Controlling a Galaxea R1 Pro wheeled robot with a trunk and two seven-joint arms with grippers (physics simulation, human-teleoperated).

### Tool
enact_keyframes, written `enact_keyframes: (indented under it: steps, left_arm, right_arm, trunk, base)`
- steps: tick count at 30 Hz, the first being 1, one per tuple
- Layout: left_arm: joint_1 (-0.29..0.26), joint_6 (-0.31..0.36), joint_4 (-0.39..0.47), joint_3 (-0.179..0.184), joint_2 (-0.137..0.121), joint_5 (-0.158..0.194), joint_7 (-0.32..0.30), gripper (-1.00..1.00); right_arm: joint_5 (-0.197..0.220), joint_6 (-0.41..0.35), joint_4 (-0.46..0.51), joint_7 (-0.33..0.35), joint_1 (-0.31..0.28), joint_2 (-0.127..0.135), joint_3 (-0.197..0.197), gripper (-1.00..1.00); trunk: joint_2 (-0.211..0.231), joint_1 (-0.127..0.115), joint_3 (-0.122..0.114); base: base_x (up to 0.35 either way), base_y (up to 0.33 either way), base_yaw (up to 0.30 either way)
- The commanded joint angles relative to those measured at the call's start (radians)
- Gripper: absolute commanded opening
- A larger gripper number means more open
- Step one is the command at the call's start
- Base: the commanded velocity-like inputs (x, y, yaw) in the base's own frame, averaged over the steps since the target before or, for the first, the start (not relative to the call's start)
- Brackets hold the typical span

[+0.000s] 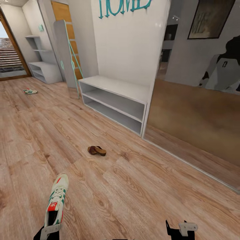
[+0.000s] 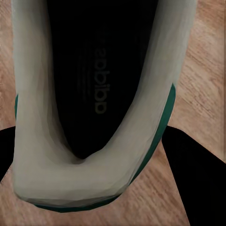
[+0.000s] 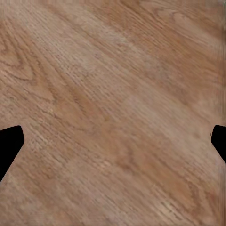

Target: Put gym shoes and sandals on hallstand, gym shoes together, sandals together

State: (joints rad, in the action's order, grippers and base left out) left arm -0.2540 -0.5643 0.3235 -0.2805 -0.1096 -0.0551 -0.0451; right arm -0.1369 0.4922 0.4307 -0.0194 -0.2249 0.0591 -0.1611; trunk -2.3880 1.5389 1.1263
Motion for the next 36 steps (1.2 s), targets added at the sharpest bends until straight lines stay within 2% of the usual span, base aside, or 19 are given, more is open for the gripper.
enact_keyframes:
  steps: [1,3,7,10,22,36]
  left_arm:
    - [-0.001,-0.004,-0.001,-0.008,0.000,-0.006,-0.004,-1.00]
    - [-0.001,-0.004,-0.001,-0.008,0.000,-0.002,-0.004,-1.00]
    - [-0.001,-0.005,-0.001,-0.008,0.000,0.023,-0.004,-1.00]
    - [-0.001,-0.005,-0.001,-0.008,0.000,0.034,-0.005,-1.00]
    - [-0.001,-0.005,-0.001,-0.006,0.001,0.041,-0.005,-1.00]
    - [-0.001,-0.005,-0.001,-0.005,0.008,0.036,-0.007,-1.00]
  right_arm:
    - [-0.011,0.003,0.000,-0.002,-0.001,0.002,-0.015,1.00]
    - [-0.011,0.003,0.000,-0.002,-0.001,0.008,-0.029,1.00]
    - [-0.010,0.002,0.002,-0.001,-0.001,0.020,-0.082,1.00]
    - [-0.010,0.001,0.002,0.000,-0.001,0.022,-0.101,1.00]
    - [-0.013,0.001,0.001,0.001,-0.001,0.014,-0.108,1.00]
    - [-0.013,0.002,-0.001,0.000,-0.001,0.012,-0.109,1.00]
  trunk:
    - [0.007,-0.004,-0.004]
    - [0.021,-0.012,-0.014]
    - [0.049,-0.027,-0.032]
    - [0.070,-0.039,-0.046]
    - [0.154,-0.085,-0.093]
    - [0.154,-0.085,-0.093]
  base:
    - [0.000,0.000,0.000]
    - [0.000,0.000,0.000]
    - [0.000,0.000,0.000]
    - [0.000,0.000,0.000]
    - [0.000,0.000,0.001]
    - [0.000,0.000,0.236]
